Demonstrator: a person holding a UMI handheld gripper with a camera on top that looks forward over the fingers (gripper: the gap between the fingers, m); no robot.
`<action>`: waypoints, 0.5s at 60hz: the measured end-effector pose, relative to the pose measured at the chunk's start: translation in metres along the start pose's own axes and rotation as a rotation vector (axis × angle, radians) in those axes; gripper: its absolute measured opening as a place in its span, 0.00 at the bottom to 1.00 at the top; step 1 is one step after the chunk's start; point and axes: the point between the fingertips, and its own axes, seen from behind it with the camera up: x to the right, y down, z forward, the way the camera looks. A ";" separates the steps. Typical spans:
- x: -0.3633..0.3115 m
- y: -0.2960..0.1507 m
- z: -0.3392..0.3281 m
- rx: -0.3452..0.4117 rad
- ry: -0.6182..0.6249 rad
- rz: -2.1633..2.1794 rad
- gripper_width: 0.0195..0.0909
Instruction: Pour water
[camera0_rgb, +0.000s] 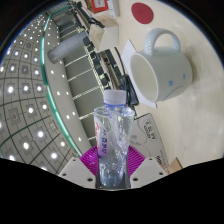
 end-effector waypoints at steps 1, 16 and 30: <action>-0.001 0.001 0.000 -0.004 0.008 -0.025 0.20; -0.050 0.000 -0.004 -0.031 0.111 -0.621 0.20; -0.131 -0.055 -0.032 0.061 0.175 -1.243 0.20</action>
